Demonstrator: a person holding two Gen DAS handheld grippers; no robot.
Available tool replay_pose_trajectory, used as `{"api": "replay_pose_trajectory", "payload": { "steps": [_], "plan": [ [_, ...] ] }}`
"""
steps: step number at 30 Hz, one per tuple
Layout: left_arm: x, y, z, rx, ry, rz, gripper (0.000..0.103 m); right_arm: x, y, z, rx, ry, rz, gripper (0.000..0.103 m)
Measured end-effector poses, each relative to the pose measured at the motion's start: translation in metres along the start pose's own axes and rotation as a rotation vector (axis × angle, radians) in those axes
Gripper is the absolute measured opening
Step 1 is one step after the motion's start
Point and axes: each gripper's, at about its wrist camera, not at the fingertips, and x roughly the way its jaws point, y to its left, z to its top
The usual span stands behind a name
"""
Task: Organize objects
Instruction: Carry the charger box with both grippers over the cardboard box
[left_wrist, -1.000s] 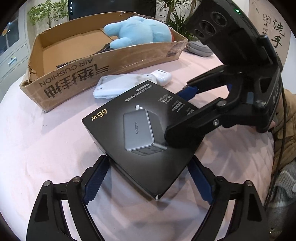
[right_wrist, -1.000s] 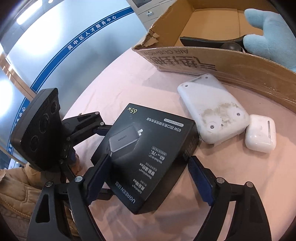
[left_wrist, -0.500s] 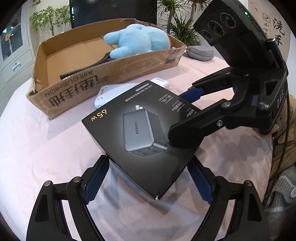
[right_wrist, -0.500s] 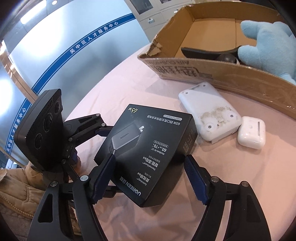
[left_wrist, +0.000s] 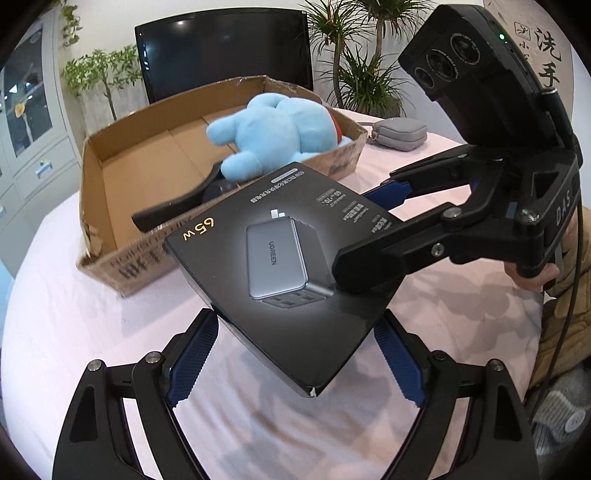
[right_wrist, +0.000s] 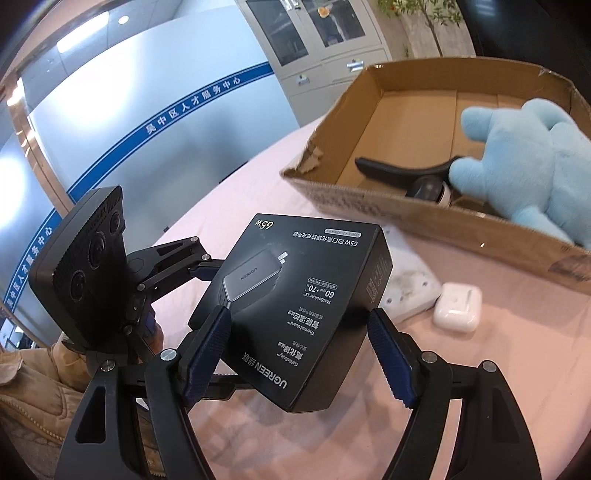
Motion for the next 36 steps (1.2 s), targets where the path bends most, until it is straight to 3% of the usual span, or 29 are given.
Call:
{"api": "replay_pose_trajectory", "payload": {
  "steps": [13,26,36],
  "plan": [
    [0.001,0.006,0.025,0.03,-0.034,0.028,0.086,-0.02,-0.007,0.021,-0.025,-0.049,-0.024,0.076],
    [0.022,0.039,0.06,0.018,-0.061,0.048,0.086,-0.014,-0.033,0.061,-0.048,-0.064,-0.047,0.076],
    [0.055,0.093,0.12,-0.014,-0.094,0.09,0.086,0.001,-0.074,0.136,-0.043,-0.111,-0.083,0.071]
  ]
}}
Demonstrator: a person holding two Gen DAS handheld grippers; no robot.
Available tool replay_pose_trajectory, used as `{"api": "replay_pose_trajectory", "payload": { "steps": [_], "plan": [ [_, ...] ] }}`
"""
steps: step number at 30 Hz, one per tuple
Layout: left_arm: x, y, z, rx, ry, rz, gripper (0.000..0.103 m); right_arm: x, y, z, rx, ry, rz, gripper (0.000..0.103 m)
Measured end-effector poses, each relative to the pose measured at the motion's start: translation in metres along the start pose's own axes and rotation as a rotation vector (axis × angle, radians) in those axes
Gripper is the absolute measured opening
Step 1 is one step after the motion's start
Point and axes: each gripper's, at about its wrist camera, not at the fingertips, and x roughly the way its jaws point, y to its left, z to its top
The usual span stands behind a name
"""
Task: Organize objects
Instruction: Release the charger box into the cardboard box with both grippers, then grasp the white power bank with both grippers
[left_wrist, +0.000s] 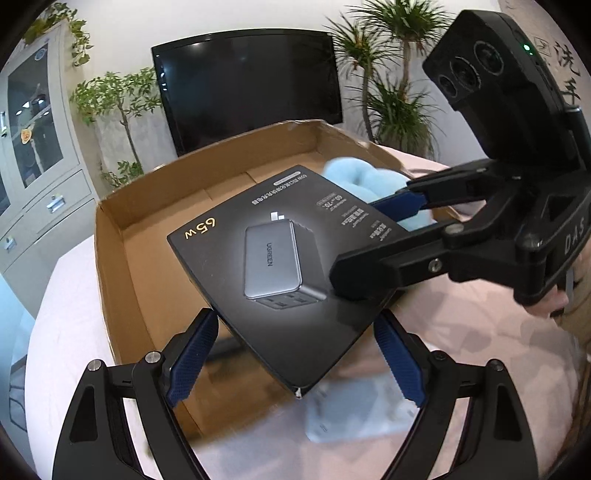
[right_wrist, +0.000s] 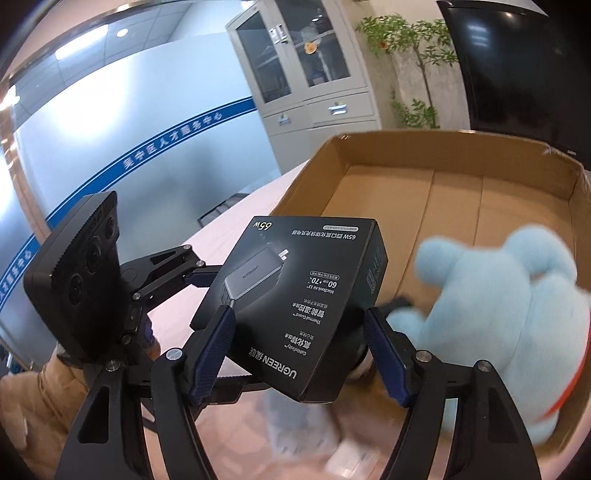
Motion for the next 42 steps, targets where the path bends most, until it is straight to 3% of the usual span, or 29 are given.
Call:
{"api": "replay_pose_trajectory", "payload": {
  "steps": [4,7,13,18,22,25,29,32,35,39,42],
  "plan": [
    [0.027,0.018,0.007,-0.098,0.032,0.093,0.094,0.016,-0.026,0.019,0.089,0.011,0.031,0.074],
    [0.017,0.022,-0.01,-0.147,0.016,0.04,0.094,0.012,-0.029,0.012,0.109,0.009,-0.04,0.074],
    [-0.02,0.0,-0.064,-0.041,0.033,-0.024,0.1,-0.015,-0.005,-0.036,0.026,0.026,0.03,0.081],
    [-0.021,-0.016,-0.102,-0.013,0.13,-0.085,0.1,0.003,0.008,-0.078,-0.015,0.159,0.069,0.083],
    [-0.032,-0.02,-0.122,-0.045,0.148,-0.093,0.1,0.04,0.021,-0.097,-0.066,0.291,0.05,0.083],
    [-0.044,-0.019,-0.133,-0.072,0.15,-0.078,0.1,0.071,0.028,-0.096,-0.139,0.356,-0.031,0.083],
    [-0.056,-0.011,-0.146,-0.115,0.159,-0.047,0.1,0.103,0.028,-0.091,-0.198,0.426,-0.063,0.083],
    [-0.064,-0.006,-0.156,-0.141,0.158,-0.038,0.1,0.126,0.04,-0.091,-0.269,0.503,-0.036,0.084],
    [-0.074,-0.008,-0.165,-0.139,0.168,-0.045,0.1,0.129,0.065,-0.101,-0.425,0.542,0.041,0.085],
    [-0.084,-0.018,-0.172,-0.086,0.187,-0.096,0.1,0.101,0.097,-0.114,-0.527,0.567,0.233,0.085],
    [-0.083,-0.031,-0.176,0.001,0.193,-0.108,0.102,0.077,0.102,-0.12,-0.534,0.539,0.272,0.085]
  ]
}}
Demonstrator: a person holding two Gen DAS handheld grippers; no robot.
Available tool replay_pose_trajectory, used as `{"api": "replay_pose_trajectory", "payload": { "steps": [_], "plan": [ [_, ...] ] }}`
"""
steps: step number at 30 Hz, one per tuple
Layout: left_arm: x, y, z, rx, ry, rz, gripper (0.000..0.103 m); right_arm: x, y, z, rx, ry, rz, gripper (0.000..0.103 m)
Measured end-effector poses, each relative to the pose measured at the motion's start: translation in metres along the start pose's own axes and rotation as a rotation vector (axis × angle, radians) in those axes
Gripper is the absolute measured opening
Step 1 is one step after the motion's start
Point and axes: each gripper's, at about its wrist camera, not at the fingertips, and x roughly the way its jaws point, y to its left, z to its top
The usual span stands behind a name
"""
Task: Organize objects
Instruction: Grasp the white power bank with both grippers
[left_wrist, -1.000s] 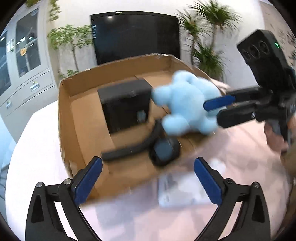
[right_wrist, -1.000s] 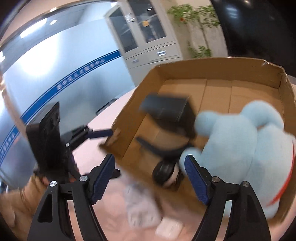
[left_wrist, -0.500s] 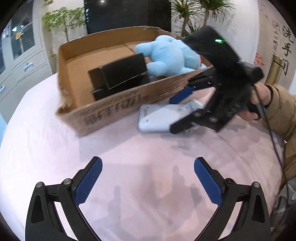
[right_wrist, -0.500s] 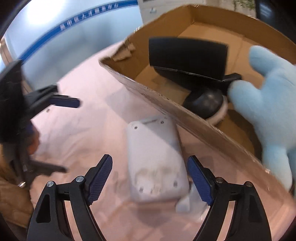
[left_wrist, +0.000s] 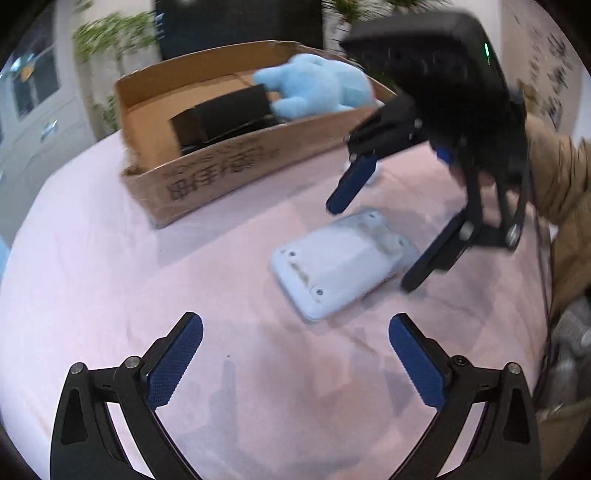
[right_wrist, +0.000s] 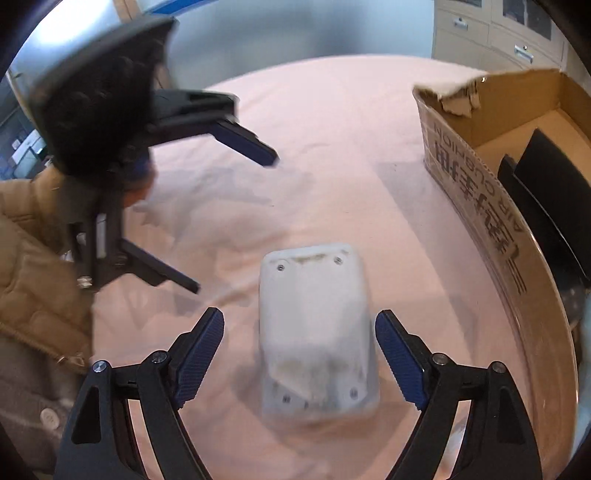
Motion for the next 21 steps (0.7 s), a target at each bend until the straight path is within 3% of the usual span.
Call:
{"api": "replay_pose_trajectory", "payload": {
  "steps": [3,7,15,16,18,19,21],
  "plan": [
    [0.015,-0.003,0.005,0.059,0.03,-0.012,0.102,-0.007,0.001,-0.017,0.052,-0.021,-0.035,0.085],
    [0.037,-0.004,0.022,0.116,0.048,-0.093,0.102,-0.005,0.003,-0.044,0.101,-0.017,-0.071,0.086],
    [0.066,-0.013,0.031,0.229,0.07,-0.186,0.1,0.0,-0.006,-0.046,0.103,-0.054,-0.117,0.085],
    [0.065,-0.009,0.031,0.221,0.07,-0.202,0.099,0.0,-0.005,-0.047,0.097,-0.057,-0.119,0.085],
    [0.062,-0.007,0.031,0.201,0.062,-0.245,0.088,-0.002,-0.005,-0.049,0.087,-0.058,-0.119,0.079],
    [0.06,-0.006,0.03,0.193,0.057,-0.26,0.085,-0.005,-0.005,-0.05,0.085,-0.061,-0.112,0.071],
    [0.057,-0.006,0.029,0.186,0.052,-0.275,0.085,-0.009,-0.007,-0.054,0.091,-0.066,-0.096,0.069]
  ]
}}
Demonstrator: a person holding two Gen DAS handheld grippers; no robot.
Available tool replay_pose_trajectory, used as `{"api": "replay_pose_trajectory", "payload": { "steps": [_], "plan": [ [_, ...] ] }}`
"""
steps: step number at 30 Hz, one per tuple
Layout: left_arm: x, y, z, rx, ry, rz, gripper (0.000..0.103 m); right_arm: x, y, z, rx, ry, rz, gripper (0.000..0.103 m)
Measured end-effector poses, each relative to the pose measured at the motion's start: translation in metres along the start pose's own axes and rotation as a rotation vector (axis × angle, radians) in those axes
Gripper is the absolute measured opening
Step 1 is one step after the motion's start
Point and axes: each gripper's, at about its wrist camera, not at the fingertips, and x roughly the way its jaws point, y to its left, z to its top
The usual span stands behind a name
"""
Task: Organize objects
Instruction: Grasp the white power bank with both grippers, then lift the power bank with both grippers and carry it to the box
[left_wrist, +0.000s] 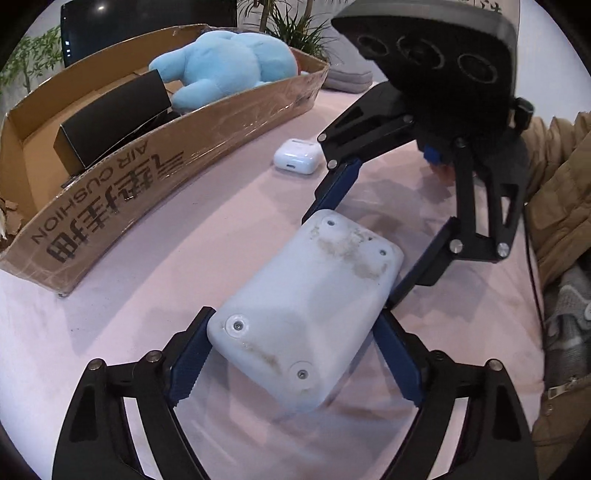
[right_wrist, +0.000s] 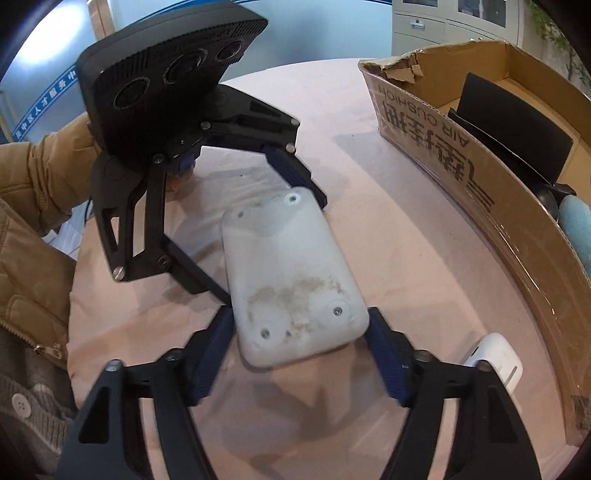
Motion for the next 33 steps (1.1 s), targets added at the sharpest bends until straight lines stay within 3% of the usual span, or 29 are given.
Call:
{"api": "replay_pose_trajectory", "payload": {
  "steps": [15,18,21,28,33],
  "plan": [
    [0.0,-0.026,0.001,0.019,-0.005,-0.032,0.081,-0.025,-0.01,-0.024,0.011,-0.008,0.073,0.069],
    [0.008,-0.031,0.007,0.031,0.01,-0.039,0.081,-0.029,-0.022,-0.029,0.015,-0.012,0.062,0.069],
    [0.011,-0.038,0.011,0.047,0.02,-0.029,0.081,-0.02,0.001,-0.021,0.012,-0.011,0.044,0.069],
    [0.019,-0.045,0.019,0.055,0.045,-0.015,0.081,-0.026,-0.002,-0.045,0.023,-0.026,0.033,0.069],
    [0.02,-0.05,0.024,0.07,0.058,0.002,0.081,-0.018,-0.001,-0.042,0.023,-0.033,0.035,0.069]
  ]
}}
